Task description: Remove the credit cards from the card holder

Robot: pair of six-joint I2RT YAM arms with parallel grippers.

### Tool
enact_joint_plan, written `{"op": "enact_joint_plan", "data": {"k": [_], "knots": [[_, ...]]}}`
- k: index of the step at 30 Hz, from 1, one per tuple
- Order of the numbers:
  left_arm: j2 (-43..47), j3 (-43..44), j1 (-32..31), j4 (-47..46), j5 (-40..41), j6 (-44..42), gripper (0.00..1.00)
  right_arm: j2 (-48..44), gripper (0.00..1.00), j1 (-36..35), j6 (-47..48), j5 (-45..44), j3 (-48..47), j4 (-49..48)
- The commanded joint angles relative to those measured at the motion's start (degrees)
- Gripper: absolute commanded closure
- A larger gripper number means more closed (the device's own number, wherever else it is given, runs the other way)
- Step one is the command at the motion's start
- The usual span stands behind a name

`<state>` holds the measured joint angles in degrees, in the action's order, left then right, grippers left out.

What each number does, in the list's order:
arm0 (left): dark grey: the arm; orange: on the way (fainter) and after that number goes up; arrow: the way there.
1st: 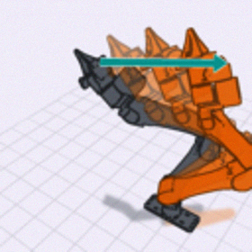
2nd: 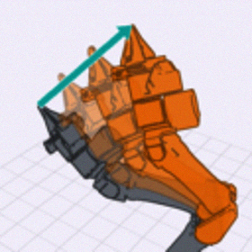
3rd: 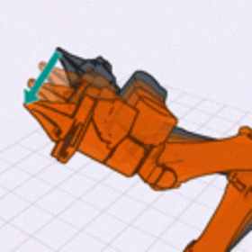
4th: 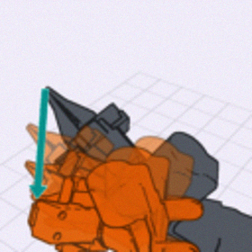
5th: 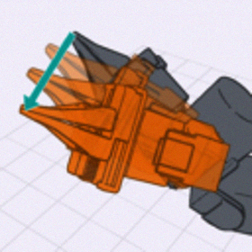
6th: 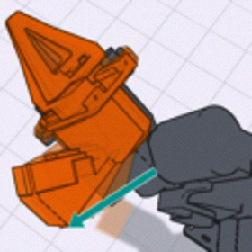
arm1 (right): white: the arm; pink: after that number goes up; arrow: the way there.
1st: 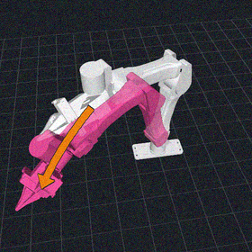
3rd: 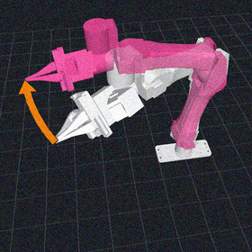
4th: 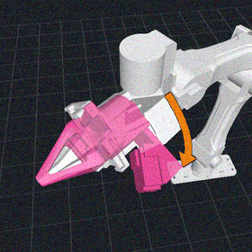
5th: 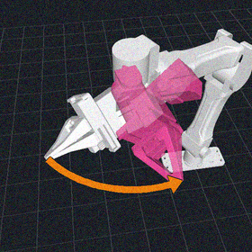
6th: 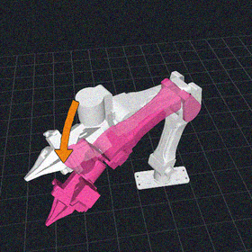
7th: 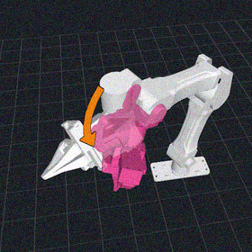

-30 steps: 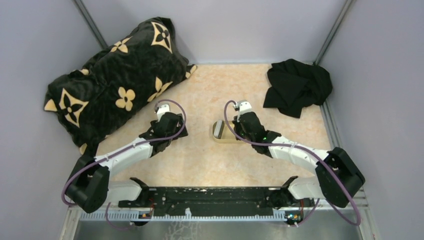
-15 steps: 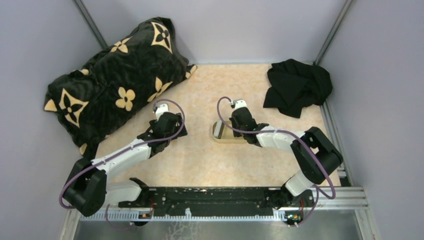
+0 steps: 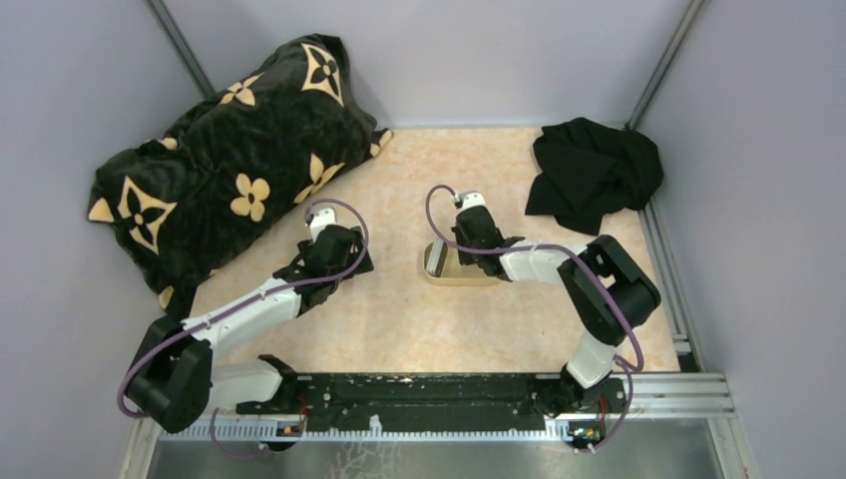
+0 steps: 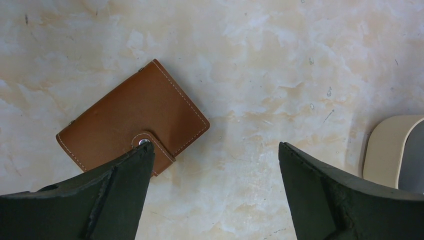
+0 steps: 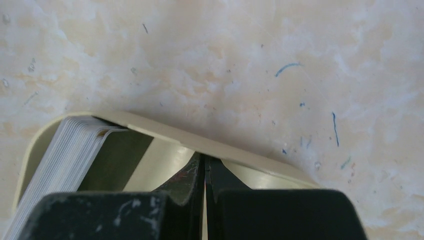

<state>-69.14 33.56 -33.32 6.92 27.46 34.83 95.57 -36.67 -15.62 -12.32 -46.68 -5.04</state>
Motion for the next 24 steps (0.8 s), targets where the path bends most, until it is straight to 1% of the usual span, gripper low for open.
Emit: {"op": "enact_joint_plan", "data": {"k": [1, 10, 24], "knots": [[1.3, -0.6, 0.3, 0.7, 0.8, -0.5, 0.01, 3.0, 1.00, 0.3, -0.1, 0.6, -4.1, -2.4], [3.1, -1.9, 0.3, 1.4, 2.1, -0.6, 0.01, 6.2, 1.00, 1.8, -0.2, 2.7, -6.2, -2.5], [1.7, -1.8, 0.3, 1.0, 1.1, -0.1, 0.01, 9.0, 1.00, 2.4, 0.7, 3.3, -11.4, -1.7]]}}
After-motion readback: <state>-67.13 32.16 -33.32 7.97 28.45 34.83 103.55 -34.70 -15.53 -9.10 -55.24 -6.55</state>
